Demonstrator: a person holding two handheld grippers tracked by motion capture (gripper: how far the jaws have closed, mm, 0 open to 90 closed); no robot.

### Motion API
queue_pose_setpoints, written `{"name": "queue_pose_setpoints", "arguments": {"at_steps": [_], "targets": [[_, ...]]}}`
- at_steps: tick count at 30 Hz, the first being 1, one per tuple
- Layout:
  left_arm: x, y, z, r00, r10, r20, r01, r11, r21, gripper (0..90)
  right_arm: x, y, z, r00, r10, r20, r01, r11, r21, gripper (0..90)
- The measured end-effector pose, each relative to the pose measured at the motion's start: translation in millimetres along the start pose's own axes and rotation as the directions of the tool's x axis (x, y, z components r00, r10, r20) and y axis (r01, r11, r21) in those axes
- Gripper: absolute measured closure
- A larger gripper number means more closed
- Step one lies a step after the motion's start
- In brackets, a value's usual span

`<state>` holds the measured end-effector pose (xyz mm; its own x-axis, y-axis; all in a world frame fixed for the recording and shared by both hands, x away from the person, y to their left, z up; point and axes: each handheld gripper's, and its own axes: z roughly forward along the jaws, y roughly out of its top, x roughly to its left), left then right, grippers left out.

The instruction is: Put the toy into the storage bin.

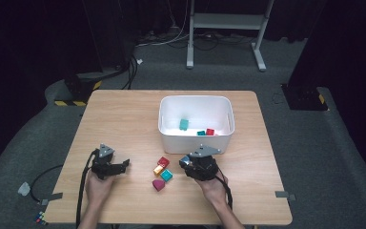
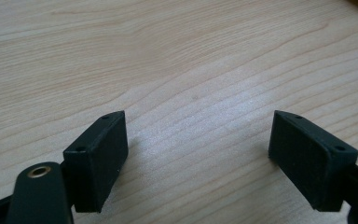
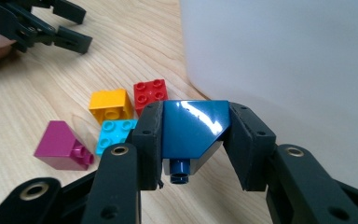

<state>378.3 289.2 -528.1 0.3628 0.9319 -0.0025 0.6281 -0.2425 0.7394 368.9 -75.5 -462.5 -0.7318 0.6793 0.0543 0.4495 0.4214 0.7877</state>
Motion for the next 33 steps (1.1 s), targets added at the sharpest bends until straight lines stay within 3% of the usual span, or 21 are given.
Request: {"name": "queue_pose_setpoints", "arguments": {"at_steps": [10, 24, 33], "targets": [[-0.1, -0.1, -0.1, 1.0, -0.002, 0.0, 0.002, 1.0, 0.001, 19.9, -3.6, 10.3, -10.9, 1.0, -0.005, -0.007, 0.004, 1.0, -0.014, 59.1], [0.0, -0.1, -0.1, 1.0, -0.002, 0.0, 0.002, 1.0, 0.0, 19.8, -14.2, 29.2, -38.9, 0.9999, 0.006, -0.009, -0.006, 0.999, -0.054, 59.1], [-0.1, -0.1, 0.0, 1.0, -0.002, 0.0, 0.002, 1.0, 0.0, 19.8, -19.0, 46.4, -59.0, 0.9998, -0.017, 0.005, 0.018, 0.997, -0.072, 59.1]]}}
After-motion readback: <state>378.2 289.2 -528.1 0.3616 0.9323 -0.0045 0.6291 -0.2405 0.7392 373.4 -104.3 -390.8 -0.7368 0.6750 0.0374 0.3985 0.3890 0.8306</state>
